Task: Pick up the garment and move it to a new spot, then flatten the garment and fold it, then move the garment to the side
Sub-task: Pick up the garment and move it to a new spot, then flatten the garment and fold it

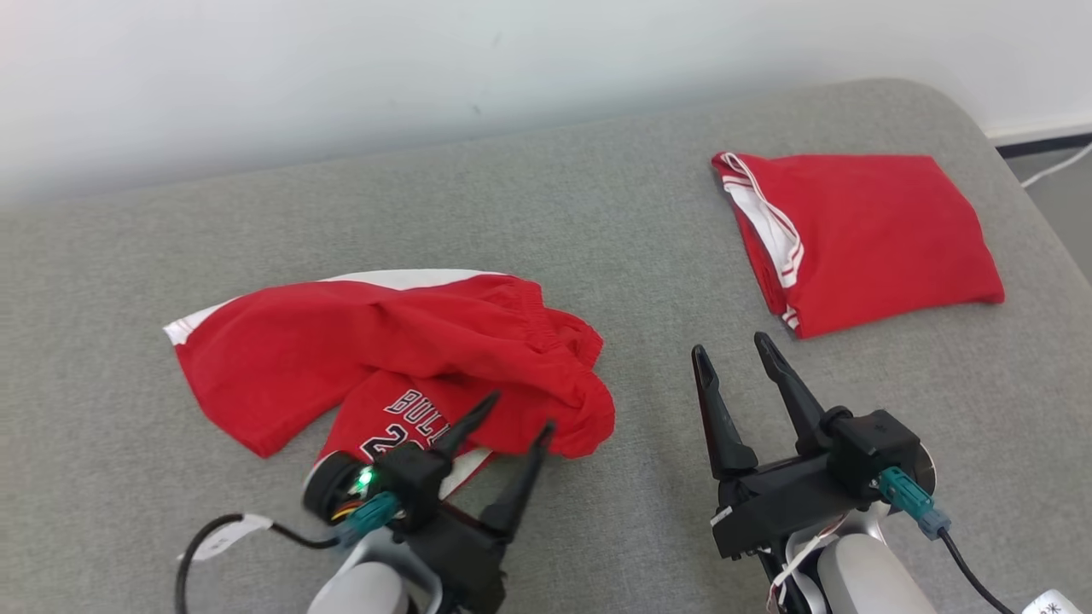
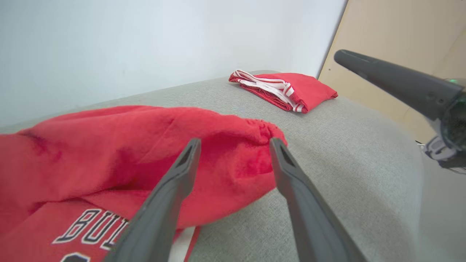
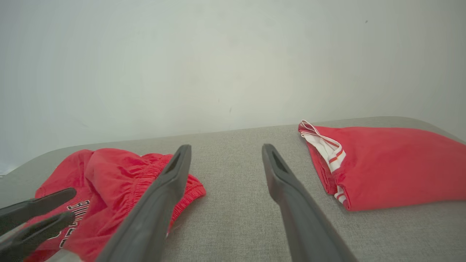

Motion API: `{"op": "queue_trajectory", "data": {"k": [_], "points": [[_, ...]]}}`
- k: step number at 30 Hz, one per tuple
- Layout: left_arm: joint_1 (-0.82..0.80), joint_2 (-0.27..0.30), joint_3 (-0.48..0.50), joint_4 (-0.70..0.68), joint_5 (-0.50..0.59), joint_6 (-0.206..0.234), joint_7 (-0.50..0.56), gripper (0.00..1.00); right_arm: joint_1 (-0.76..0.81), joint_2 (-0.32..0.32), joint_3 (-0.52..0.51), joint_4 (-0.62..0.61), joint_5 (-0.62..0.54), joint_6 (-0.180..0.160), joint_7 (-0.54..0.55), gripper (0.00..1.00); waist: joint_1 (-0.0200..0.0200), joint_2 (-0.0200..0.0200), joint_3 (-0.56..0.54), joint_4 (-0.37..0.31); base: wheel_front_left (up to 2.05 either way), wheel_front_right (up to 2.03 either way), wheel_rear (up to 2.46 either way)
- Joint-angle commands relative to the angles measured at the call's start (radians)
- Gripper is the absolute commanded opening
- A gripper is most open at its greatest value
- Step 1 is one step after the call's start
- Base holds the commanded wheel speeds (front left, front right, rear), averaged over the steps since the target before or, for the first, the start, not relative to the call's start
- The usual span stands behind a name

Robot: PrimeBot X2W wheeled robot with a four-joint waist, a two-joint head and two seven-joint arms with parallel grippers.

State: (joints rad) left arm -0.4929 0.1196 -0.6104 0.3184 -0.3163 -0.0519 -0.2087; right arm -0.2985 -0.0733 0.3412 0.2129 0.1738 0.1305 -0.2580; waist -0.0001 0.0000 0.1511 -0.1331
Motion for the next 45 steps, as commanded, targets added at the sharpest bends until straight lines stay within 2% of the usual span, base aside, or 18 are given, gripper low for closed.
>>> {"op": "queue_trajectory", "data": {"k": [1, 10, 19, 26, 39, 40, 41, 42, 43, 44, 45], "points": [[0.031, 0.02, 0.019, -0.008, -0.004, 0.021, -0.015, 1.0, 0.008, -0.005, -0.002, -0.004, 0.003, 0.0, 0.0, 1.0, 0.0001, 0.0, -0.015, 0.018, 0.0, 0.0, 0.0], [0.145, 0.079, 0.089, -0.036, -0.035, 0.099, -0.032, 1.0, 0.034, -0.007, -0.013, -0.01, 0.005, 0.0, 0.001, 1.0, 0.0001, 0.0, -0.041, 0.044, 0.0, 0.0, 0.0], [0.234, 0.111, 0.126, -0.061, -0.062, 0.138, -0.037, 1.0, 0.044, -0.003, -0.021, -0.017, 0.005, 0.0, 0.002, 1.0, 0.0001, 0.0, -0.042, 0.061, 0.0, 0.0, 0.0], [0.277, 0.117, 0.128, -0.048, -0.086, 0.143, -0.033, 1.0, 0.029, 0.0, -0.016, -0.019, 0.008, 0.0, 0.001, 1.0, 0.0001, 0.0, -0.01, 0.059, 0.0, 0.0, 0.0], [0.24, 0.089, 0.104, 0.033, -0.099, 0.118, -0.041, 1.0, 0.02, 0.002, -0.018, -0.02, -0.003, 0.0, -0.003, 1.0, 0.0001, 0.0, 0.023, 0.03, 0.0, 0.0, 0.0], [0.237, 0.087, 0.106, 0.04, -0.103, 0.115, -0.042, 0.87, 0.019, 0.003, -0.019, -0.02, -0.003, 0.0, -0.004, 1.0, 0.0001, 0.0, 0.024, 0.028, 0.0, 0.0, 0.0], [0.233, 0.086, 0.108, 0.046, -0.104, 0.113, -0.044, 0.64, 0.018, 0.003, -0.019, -0.02, -0.003, 0.0, -0.004, 1.0, 0.0001, 0.0, 0.025, 0.027, 0.0, 0.0, 0.0], [0.228, 0.084, 0.109, 0.053, -0.105, 0.11, -0.045, 0.35, 0.018, 0.003, -0.019, -0.02, -0.002, 0.0, -0.004, 1.0, 0.0001, 0.0, 0.026, 0.026, 0.0, 0.0, 0.0], [0.225, 0.082, 0.11, 0.058, -0.106, 0.108, -0.045, 0.21, 0.018, 0.003, -0.02, -0.019, -0.003, 0.0, -0.004, 1.0, 0.0001, 0.0, 0.026, 0.026, 0.0, 0.0, 0.0], [0.223, 0.08, 0.111, 0.063, -0.108, 0.106, -0.046, 0.0, 0.019, 0.003, -0.021, -0.018, -0.005, 0.0, -0.005, 1.0, 0.0001, 0.0, 0.026, 0.027, 0.0, 0.0, 0.0], [0.221, 0.078, 0.111, 0.069, -0.109, 0.103, -0.047, 0.0, 0.021, 0.003, -0.021, -0.018, -0.006, 0.0, -0.005, 1.0, 0.0001, 0.0, 0.026, 0.028, 0.0, 0.0, 0.0]]}}
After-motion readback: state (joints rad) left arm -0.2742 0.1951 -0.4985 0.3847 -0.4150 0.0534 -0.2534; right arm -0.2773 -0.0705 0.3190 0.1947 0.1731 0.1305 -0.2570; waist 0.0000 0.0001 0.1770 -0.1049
